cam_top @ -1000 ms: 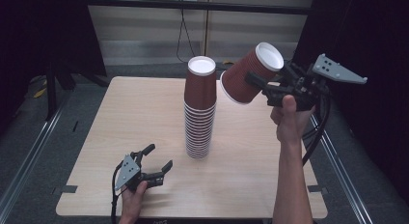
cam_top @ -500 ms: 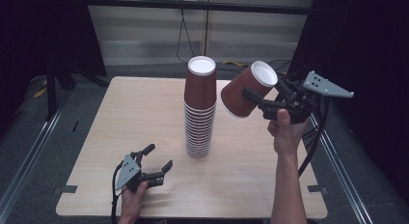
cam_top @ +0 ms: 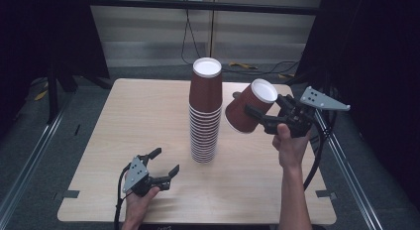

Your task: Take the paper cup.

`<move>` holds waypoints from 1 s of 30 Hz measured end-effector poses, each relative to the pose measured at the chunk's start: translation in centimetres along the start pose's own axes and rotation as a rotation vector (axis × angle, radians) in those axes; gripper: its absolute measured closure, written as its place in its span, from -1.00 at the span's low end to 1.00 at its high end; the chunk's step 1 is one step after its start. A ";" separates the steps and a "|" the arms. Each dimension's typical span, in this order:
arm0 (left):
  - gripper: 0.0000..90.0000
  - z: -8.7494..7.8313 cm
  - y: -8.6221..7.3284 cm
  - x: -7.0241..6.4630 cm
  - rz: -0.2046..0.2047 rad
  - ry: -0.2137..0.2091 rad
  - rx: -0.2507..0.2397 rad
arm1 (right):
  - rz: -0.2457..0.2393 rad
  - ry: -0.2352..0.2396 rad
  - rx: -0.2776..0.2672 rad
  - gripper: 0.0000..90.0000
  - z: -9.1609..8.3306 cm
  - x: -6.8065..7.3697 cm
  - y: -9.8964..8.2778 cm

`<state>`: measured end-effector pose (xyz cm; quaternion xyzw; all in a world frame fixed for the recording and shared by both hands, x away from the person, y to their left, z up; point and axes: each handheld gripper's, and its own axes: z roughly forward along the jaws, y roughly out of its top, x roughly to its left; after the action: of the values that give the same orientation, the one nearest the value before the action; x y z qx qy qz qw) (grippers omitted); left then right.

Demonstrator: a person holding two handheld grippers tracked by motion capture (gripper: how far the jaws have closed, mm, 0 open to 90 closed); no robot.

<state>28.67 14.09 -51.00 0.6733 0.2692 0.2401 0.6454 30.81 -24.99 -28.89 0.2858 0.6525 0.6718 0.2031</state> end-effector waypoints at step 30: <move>-0.61 1.7 4.6 -1.9 0.078 -0.180 0.077 | 0.051 0.021 0.130 -0.54 0.9 2.2 -7.5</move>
<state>28.66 11.42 -46.47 0.7264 0.1930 0.1929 0.6307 28.97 -22.40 -36.10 0.3076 0.6894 0.6361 0.1599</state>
